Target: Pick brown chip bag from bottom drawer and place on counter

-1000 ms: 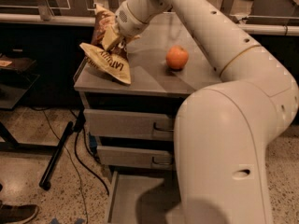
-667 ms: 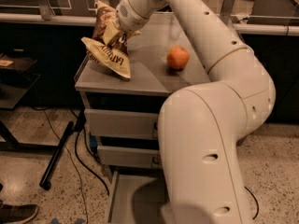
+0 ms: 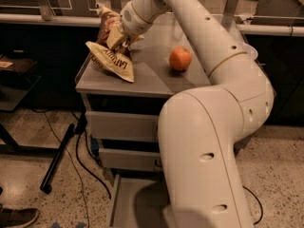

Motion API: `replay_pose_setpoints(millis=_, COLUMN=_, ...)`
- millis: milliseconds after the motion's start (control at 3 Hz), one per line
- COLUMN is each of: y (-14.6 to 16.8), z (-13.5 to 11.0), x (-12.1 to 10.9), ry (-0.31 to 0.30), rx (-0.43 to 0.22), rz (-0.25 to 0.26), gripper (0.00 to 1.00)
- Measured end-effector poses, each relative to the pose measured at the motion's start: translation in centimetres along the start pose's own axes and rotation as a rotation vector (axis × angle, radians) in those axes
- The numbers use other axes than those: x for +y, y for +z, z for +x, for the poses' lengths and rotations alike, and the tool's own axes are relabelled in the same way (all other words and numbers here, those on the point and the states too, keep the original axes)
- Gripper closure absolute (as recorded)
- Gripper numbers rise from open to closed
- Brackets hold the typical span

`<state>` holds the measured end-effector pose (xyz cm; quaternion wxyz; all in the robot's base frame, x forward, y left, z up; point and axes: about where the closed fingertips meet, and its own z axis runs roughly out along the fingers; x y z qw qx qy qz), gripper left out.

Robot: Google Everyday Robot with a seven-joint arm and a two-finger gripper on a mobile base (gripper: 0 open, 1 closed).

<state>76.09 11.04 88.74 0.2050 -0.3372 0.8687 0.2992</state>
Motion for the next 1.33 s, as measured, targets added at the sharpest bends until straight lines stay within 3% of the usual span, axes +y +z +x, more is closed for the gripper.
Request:
replay_pose_setpoints(millis=667, y=0.01, z=0.00, x=0.00, ry=0.000, rx=0.000, rz=0.000, gripper=0.34)
replay_pose_setpoints(millis=1000, y=0.02, z=0.00, x=0.00, ry=0.000, rx=0.000, rz=0.000, gripper=0.00)
replay_pose_setpoints(millis=1333, y=0.02, z=0.00, x=0.00, ry=0.000, rx=0.000, rz=0.000, gripper=0.00)
